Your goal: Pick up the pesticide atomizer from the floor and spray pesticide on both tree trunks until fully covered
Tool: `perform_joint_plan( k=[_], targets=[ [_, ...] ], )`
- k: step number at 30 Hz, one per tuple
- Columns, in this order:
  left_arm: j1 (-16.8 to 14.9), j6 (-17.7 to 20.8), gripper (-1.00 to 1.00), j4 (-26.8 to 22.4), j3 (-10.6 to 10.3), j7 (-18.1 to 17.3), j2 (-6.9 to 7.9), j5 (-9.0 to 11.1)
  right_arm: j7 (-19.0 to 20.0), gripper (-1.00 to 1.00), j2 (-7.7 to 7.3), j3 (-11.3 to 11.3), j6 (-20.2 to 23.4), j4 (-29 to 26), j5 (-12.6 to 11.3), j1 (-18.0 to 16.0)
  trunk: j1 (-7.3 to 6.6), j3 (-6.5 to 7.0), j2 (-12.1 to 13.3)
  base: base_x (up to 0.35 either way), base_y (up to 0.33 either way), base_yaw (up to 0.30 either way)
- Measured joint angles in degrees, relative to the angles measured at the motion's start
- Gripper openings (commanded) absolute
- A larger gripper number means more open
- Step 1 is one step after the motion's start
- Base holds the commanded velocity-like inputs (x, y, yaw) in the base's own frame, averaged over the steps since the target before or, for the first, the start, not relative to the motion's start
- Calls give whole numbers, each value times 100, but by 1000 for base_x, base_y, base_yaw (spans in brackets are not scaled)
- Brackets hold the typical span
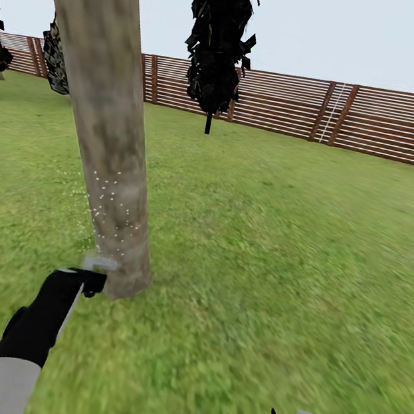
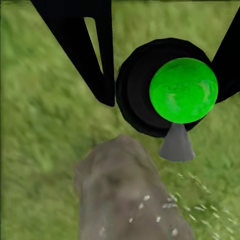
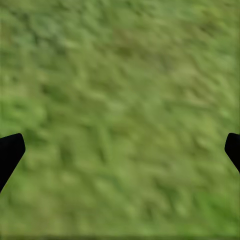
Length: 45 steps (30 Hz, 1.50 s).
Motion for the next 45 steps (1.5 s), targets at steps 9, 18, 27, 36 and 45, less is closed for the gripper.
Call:
perform_joint_plan(
  k=[9,18,27,36,45],
  targets=[
    [9,-1771,-100,1654,971,354,-21,-12,0,100,0,0,0,0,0,0,0,0,0,0,0,0],
    [20,-2303,-100,2576,1138,566,3,-17,9,100,0,1,0,0,0,0,0,0,0,21,-136,0],
    [19,-2392,-100,2622,1475,605,-17,-2,9,100,1,1,0,0,0,0,0,0,0,109,-270,159],
    [20,-2403,-100,2707,1490,614,4,1,5,100,77,1,0,0,0,0,0,0,0,121,-271,20],
    [20,-2403,-100,2655,1488,614,29,-6,0,100,142,1,0,1,1,0,0,0,0,88,-272,176]
  ],
)
